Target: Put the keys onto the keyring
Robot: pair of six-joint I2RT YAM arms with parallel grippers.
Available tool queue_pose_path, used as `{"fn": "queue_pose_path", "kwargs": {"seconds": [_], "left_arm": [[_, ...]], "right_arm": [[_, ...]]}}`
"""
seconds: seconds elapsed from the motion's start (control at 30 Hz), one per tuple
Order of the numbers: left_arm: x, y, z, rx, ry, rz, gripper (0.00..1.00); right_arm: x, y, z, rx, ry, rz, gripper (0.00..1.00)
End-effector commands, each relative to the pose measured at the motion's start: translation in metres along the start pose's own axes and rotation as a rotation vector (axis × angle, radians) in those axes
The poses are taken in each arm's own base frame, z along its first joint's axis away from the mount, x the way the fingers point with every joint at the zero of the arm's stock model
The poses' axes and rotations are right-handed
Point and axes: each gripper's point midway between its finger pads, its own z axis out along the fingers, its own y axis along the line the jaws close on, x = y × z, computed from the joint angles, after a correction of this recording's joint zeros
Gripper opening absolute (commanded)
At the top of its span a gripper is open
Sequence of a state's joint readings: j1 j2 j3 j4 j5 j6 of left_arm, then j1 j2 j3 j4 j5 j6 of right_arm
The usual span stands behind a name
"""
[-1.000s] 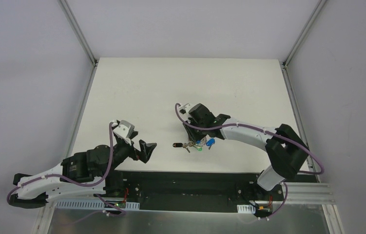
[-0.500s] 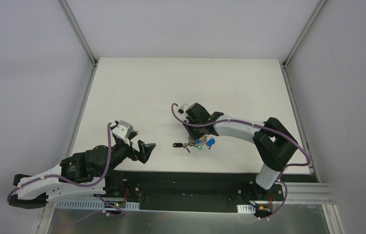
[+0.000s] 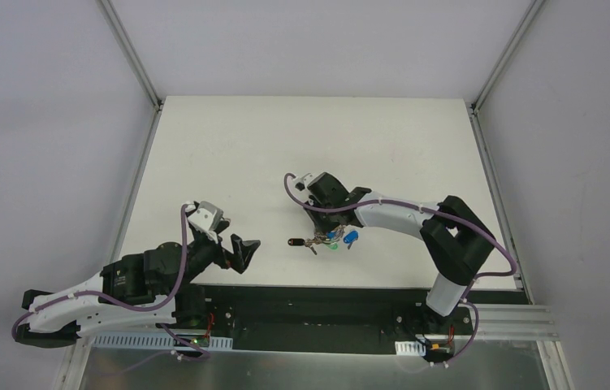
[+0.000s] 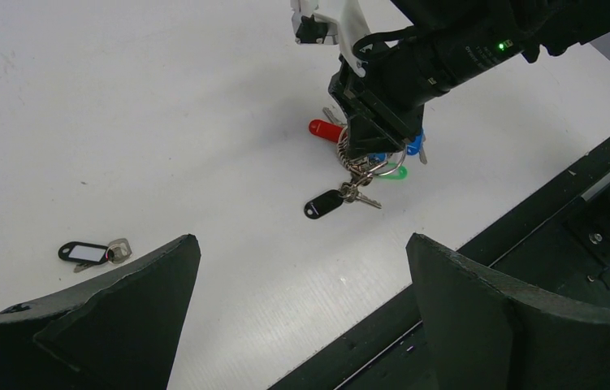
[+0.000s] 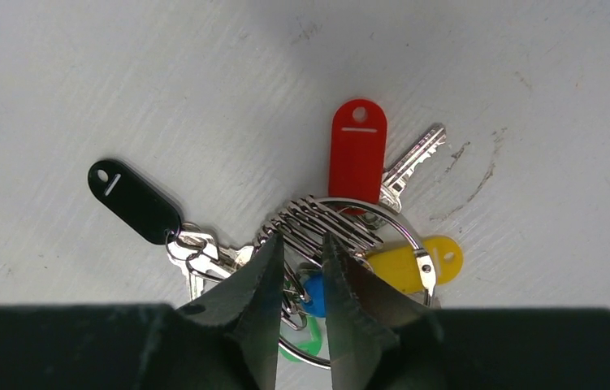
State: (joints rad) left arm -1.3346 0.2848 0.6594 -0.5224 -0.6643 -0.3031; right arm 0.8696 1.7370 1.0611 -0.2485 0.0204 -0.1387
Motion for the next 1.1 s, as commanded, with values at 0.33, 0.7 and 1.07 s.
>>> {"fn": "queue_pose_path", "kwargs": {"seconds": [0.33,0.7,1.07], "left_arm": [[-0.008,-0.008,-0.011,0.066,-0.011,-0.092,1.00],[-0.009,-0.009,-0.016,0.093,-0.002,-0.116,1.00],[-0.015,-0.009,-0.026,0.122,-0.012,-0.149,1.00]], "right_arm": [[0.076,0.002,0.020,0.147,0.277,0.025,0.36],[0.142,0.039,0.051,0.185,0.377,0.121,0.00],[-0.037,0.033,-0.099,0.221,-0.292,0.100,0.00]]}}
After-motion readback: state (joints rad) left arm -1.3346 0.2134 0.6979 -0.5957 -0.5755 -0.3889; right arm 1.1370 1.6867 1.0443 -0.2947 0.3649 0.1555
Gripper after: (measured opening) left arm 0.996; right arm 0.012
